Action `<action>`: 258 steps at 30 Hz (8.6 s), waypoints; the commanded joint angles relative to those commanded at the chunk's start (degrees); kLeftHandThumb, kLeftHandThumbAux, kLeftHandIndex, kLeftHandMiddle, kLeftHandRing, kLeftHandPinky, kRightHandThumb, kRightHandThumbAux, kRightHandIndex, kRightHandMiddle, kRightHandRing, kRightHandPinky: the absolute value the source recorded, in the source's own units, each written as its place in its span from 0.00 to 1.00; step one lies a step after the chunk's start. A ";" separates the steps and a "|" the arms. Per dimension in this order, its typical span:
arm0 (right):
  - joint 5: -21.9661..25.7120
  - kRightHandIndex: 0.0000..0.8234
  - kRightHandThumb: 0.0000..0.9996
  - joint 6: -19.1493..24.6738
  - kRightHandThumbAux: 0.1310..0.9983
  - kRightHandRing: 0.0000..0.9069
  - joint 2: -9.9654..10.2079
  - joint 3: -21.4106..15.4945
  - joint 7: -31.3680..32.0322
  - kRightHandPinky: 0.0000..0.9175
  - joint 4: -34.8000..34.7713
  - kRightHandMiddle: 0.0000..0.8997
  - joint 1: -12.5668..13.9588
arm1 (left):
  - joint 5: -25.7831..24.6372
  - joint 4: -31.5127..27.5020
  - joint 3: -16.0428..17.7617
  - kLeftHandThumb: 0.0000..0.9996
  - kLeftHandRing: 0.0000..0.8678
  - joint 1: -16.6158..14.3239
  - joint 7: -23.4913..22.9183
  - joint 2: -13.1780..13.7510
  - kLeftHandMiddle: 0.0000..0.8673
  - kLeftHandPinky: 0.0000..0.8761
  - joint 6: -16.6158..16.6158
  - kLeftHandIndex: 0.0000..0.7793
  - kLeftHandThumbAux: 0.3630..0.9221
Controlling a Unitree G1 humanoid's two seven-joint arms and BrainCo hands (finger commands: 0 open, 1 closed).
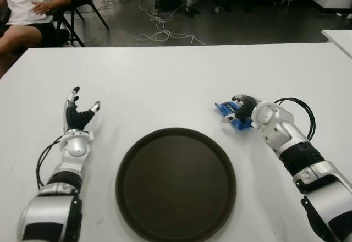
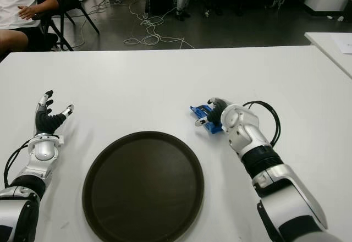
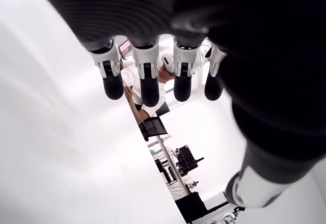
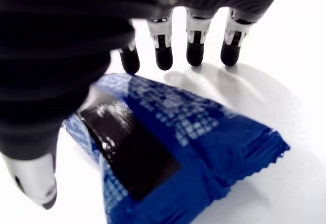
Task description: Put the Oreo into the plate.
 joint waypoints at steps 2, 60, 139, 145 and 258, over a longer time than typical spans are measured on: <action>-0.03 0.10 0.00 -0.07 0.62 0.05 -0.11 0.13 0.01 0.00 -0.07 0.12 0.07 | -0.05 0.00 0.03 0.00 0.09 0.01 -0.04 -0.01 0.12 0.07 -0.04 0.09 0.70; -1.64 0.13 0.00 1.47 0.57 0.06 0.50 0.90 -0.55 0.00 0.62 0.12 0.54 | 0.03 -0.18 -0.37 0.00 0.10 0.30 0.30 0.42 0.12 0.07 -0.25 0.09 0.68; -1.07 0.25 0.00 -3.95 0.68 0.19 2.06 -2.32 -10.95 0.13 2.76 0.22 1.45 | -0.24 -0.39 -0.13 0.00 0.09 0.23 0.28 0.35 0.12 0.07 -0.10 0.09 0.74; 0.66 0.41 0.00 -5.17 0.77 0.37 2.93 -4.55 -14.58 0.35 2.74 0.38 2.01 | -0.27 -0.31 -0.09 0.00 0.10 0.20 0.35 0.34 0.13 0.08 -0.36 0.10 0.73; 43.66 0.87 0.43 -21.52 0.79 0.91 13.19 -32.77 -7.77 0.90 -4.03 0.91 6.32 | -0.41 -0.15 0.37 0.00 0.10 0.32 -0.46 0.26 0.12 0.09 -0.67 0.09 0.72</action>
